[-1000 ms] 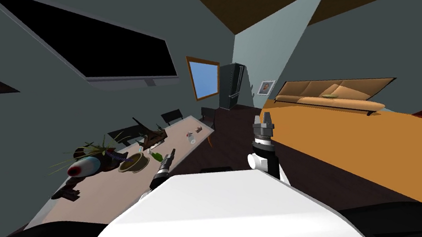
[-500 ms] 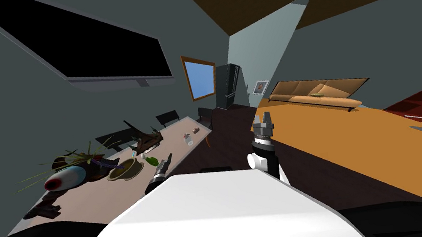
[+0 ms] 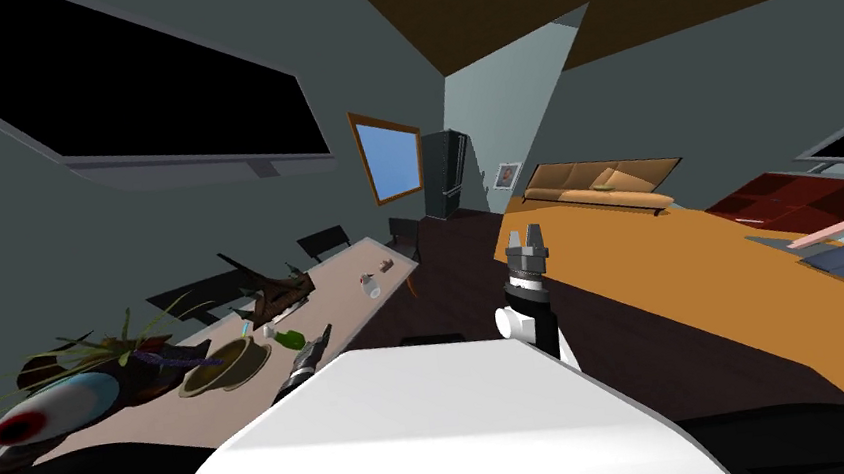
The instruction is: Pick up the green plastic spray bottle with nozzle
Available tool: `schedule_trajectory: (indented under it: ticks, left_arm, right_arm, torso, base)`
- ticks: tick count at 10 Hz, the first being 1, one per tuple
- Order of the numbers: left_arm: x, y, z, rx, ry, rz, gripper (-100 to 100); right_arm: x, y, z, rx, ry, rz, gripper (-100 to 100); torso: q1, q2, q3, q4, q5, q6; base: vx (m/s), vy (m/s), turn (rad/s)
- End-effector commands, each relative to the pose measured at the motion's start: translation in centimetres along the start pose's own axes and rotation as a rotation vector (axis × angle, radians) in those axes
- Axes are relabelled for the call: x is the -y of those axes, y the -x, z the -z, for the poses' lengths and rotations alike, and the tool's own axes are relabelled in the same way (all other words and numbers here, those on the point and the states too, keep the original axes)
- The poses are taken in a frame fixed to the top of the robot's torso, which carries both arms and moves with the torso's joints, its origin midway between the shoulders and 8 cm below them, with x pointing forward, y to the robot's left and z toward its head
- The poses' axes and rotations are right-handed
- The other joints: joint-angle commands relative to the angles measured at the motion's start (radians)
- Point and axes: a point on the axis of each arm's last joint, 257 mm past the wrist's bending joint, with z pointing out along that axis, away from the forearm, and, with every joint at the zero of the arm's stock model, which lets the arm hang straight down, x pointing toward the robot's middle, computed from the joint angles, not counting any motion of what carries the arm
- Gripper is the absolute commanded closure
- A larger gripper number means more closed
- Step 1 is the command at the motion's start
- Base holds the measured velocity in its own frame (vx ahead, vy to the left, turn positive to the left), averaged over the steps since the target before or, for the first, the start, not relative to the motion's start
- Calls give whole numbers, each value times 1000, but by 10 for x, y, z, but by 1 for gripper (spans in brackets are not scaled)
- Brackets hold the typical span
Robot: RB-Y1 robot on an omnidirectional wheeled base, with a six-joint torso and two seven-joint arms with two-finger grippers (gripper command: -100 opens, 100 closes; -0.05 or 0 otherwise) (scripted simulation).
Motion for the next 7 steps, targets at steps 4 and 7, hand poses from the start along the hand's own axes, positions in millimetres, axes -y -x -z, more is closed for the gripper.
schedule_trajectory:
  ticks: [4, 7]
  left_arm:
    - [-69, -20, 19, -58, 153, -43, -100]
    - [-115, -26, 37, -90, 257, -61, -100]
  right_arm:
    - [0, 0, 0, 0, 0, 0, 0]
    - [0, 0, 0, 0, 0, 0, 0]
  torso:
    - [1, 0, 0, 0, 0, 0]
    - [1, -1, -1, 0, 0, 0]
  base:
    - [43, 36, -118]
    - [51, 46, -118]
